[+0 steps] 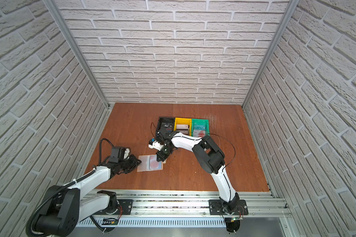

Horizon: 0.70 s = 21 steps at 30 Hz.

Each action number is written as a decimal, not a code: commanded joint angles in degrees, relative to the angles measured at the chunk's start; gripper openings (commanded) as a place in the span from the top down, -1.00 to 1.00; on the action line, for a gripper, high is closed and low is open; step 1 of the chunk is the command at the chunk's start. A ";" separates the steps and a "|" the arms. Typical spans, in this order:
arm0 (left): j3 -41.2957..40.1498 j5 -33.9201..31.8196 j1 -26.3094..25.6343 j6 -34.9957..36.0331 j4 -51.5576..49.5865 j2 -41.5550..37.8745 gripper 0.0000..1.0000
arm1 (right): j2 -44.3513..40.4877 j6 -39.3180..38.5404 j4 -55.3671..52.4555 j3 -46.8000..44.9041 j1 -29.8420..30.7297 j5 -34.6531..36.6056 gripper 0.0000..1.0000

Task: Take the credit cards out of the card holder
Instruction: Flip over the card slot in the card holder.

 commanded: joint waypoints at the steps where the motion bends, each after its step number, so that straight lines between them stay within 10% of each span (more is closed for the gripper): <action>1: -1.20 -0.56 -0.26 0.36 2.19 0.99 0.65 | -1.62 0.62 -0.68 -0.54 -0.71 1.56 0.89; 21: -1.20 0.00 -0.31 0.80 3.05 2.61 0.65 | 1.90 -0.45 -2.70 0.26 -0.96 1.13 0.89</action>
